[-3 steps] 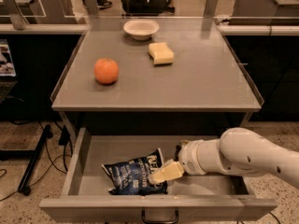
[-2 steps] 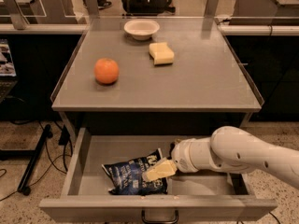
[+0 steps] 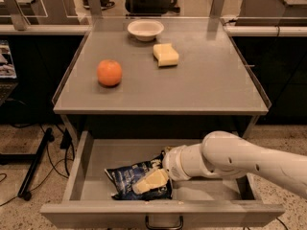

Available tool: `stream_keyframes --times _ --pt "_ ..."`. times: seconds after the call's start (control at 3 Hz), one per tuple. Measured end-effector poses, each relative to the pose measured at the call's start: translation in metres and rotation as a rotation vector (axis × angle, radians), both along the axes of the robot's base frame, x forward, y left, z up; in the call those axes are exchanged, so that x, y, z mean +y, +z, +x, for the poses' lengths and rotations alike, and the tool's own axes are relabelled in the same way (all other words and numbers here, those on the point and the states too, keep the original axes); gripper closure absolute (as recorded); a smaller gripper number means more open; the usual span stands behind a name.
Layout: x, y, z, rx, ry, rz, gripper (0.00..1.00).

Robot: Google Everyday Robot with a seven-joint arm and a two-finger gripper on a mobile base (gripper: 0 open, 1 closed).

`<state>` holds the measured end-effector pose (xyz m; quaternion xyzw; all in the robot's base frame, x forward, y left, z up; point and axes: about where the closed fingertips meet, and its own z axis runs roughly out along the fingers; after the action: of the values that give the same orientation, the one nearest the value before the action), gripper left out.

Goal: Pick blue chip bag from top drawer and place on counter

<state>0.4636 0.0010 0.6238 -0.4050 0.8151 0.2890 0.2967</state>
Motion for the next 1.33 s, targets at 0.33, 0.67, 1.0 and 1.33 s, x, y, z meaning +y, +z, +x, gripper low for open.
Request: stream_keyframes --times 0.33,0.67,1.0,1.33 --pt "0.0002 0.0000 -0.0002 0.000 0.001 0.000 0.18" --pt "0.0002 0.0000 -0.0002 0.000 0.001 0.000 0.42" --pt "0.0002 0.0000 -0.0002 0.000 0.001 0.000 0.65" --pt "0.0003 0.0000 -0.0002 0.000 0.001 0.000 0.96"
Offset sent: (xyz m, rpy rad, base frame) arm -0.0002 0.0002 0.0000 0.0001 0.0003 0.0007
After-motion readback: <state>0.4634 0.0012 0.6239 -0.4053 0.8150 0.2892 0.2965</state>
